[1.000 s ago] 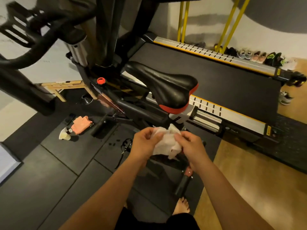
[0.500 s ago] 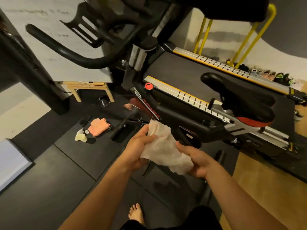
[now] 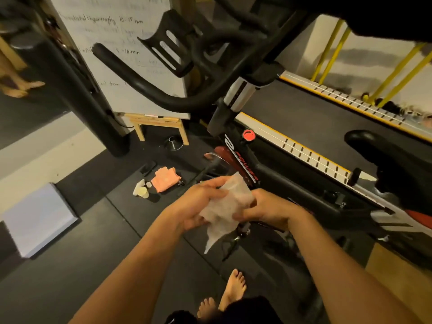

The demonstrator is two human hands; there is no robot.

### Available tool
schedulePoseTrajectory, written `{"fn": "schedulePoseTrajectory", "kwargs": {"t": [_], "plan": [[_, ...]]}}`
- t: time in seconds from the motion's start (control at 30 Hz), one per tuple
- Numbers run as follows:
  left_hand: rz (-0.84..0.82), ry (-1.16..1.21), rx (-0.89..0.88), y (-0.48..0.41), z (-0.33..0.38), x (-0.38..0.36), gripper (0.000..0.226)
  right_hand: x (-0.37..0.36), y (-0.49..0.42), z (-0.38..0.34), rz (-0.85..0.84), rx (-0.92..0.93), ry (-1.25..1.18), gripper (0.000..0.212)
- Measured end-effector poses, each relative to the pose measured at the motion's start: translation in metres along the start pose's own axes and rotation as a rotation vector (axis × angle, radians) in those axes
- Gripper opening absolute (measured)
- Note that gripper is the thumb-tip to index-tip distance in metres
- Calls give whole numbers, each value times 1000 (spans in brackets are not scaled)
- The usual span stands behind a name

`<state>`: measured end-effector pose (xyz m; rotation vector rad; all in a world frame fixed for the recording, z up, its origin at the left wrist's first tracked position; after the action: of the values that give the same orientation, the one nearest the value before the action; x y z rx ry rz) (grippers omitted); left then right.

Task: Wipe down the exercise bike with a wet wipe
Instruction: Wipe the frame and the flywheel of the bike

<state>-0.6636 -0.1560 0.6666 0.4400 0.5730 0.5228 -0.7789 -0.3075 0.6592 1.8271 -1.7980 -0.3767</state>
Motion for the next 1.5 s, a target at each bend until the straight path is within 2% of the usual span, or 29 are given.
{"fn": "schedulePoseTrajectory", "kwargs": {"t": [0.1, 0.17, 0.27, 0.3, 0.33, 0.43, 0.47, 0.53, 0.6, 0.67, 0.7, 0.77, 0.9, 0.97, 1.0, 1.07, 1.17, 1.3, 1.4, 1.5], "plan": [[321, -12, -69, -19, 23, 14, 26, 5, -20, -2, 101, 17, -133, 22], [425, 12, -2, -32, 20, 29, 40, 10, -30, 0, 128, 25, -316, 17], [281, 90, 221, -48, -10, 34, 83, 11, -40, 7, 168, 4, -377, 16], [247, 135, 245, -52, -20, 31, 89, 12, -43, 9, 197, -18, -370, 20], [261, 151, 221, -55, -25, 27, 84, 12, -45, 10, 216, -38, -398, 24], [437, 123, 36, -72, -28, 30, 53, 16, -54, 17, 299, -83, -530, 28], [468, 151, -1, -78, -26, 35, 52, 18, -56, 19, 339, -88, -553, 26], [430, 271, 11, -87, -17, 42, 58, 22, -61, 19, 394, -63, -608, 21], [337, 363, 135, -93, -3, 47, 48, 24, -69, 16, 423, -30, -704, 20], [235, 285, 275, -94, 11, 50, 41, 23, -78, 8, 464, -43, -699, 20], [195, 220, 277, -99, 16, 56, 41, 22, -84, 4, 488, -70, -655, 20], [165, 136, 177, -108, 25, 70, 42, 19, -95, -4, 520, -107, -626, 19], [158, 55, -86, -116, 52, 93, 36, 12, -115, -28, 658, -126, -783, 18], [154, -78, -152, -117, 62, 104, 27, 8, -125, -37, 811, -196, -690, 20], [148, -124, -175, -118, 66, 109, 25, 5, -129, -38, 897, -222, -644, 28], [101, -187, -212, -123, 71, 117, 24, 0, -136, -41, 1013, -201, -617, 37], [69, -255, -246, -129, 77, 121, 24, -7, -133, -50, 1038, -114, -575, 32], [93, -487, -271, -136, 78, 125, 18, -13, -129, -55, 928, -195, -195, 34], [95, -543, -310, -138, 78, 121, 11, -15, -126, -51, 1045, -257, -77, 16], [54, -608, -403, -140, 80, 114, 9, -11, -120, -46, 1113, -193, -85, 7]]}}
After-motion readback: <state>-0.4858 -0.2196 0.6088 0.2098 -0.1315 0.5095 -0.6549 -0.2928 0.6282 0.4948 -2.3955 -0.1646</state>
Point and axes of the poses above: each hand's wrist, its own y-axis away from the middle knuckle, its own x-axis out of the back of the hand, z = x × y, the point moved 1 cm from there along -y, towards the middle knuckle, and after that the axes turned 5 degrees about y, right-handed, at the moved point
